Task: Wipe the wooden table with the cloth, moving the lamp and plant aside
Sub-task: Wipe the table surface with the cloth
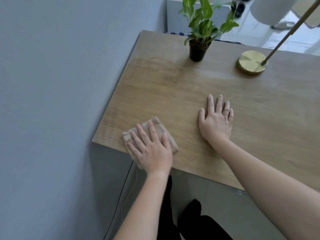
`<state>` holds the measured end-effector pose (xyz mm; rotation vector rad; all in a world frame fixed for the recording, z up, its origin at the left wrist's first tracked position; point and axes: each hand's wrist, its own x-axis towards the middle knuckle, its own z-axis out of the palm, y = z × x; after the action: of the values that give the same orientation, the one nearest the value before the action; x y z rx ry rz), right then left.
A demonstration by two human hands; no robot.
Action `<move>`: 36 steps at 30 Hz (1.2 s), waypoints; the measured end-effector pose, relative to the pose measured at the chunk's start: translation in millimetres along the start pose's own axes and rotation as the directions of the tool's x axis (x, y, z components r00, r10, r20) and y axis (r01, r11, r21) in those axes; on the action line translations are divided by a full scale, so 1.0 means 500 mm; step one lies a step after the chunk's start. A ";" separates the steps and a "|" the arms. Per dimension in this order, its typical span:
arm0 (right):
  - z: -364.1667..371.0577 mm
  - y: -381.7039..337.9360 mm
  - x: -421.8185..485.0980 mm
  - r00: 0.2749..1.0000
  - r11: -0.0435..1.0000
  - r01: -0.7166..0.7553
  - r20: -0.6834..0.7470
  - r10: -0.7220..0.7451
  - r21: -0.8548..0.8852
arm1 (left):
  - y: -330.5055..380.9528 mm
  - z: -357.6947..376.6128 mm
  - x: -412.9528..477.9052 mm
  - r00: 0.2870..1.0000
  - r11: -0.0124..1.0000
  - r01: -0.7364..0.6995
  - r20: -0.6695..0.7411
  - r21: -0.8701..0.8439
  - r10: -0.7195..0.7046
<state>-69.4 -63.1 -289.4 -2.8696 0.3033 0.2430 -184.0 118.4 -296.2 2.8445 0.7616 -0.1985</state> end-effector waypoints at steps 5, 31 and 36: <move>-0.004 0.007 0.004 1.000 1.000 0.012 0.003 -0.012 0.011 | 0.090 0.048 -0.192 0.945 0.945 -0.325 0.022 -0.035 0.326; -0.008 0.011 -0.006 1.000 0.999 0.010 -0.020 -0.009 0.032 | -0.093 0.005 0.033 0.995 0.997 0.064 -0.077 0.035 -0.061; -0.011 0.006 -0.007 0.999 0.999 0.015 -0.038 -0.013 0.036 | -0.166 -0.049 0.207 0.919 0.917 0.389 -0.025 -0.092 -0.393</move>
<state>-72.6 -66.8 -284.3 -2.8425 0.2915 0.1799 -135.1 244.1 -303.3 2.5937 1.3129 -0.1543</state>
